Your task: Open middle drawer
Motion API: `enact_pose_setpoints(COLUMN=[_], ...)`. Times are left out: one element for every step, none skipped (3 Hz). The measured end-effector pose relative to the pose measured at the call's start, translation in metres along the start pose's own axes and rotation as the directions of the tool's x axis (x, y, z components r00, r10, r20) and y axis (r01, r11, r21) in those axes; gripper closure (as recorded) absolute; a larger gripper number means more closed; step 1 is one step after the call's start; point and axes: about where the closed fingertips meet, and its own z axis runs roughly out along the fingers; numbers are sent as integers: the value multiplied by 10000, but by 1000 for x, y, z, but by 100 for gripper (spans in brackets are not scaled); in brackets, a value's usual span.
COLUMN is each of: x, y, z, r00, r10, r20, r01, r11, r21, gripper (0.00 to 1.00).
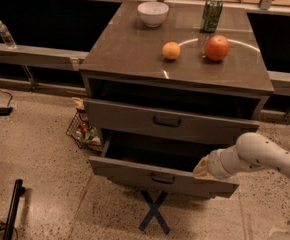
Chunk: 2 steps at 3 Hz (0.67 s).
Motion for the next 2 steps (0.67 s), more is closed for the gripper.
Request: enact_pose_setpoints(x=[-26, -37], y=[-2, -16], z=[-32, -48], r00=[9996, 9992], r10=[-19, 66], r20=[-281, -404], r01=[47, 14], r11=[9950, 9808], r21=[995, 1948], gripper=[83, 100])
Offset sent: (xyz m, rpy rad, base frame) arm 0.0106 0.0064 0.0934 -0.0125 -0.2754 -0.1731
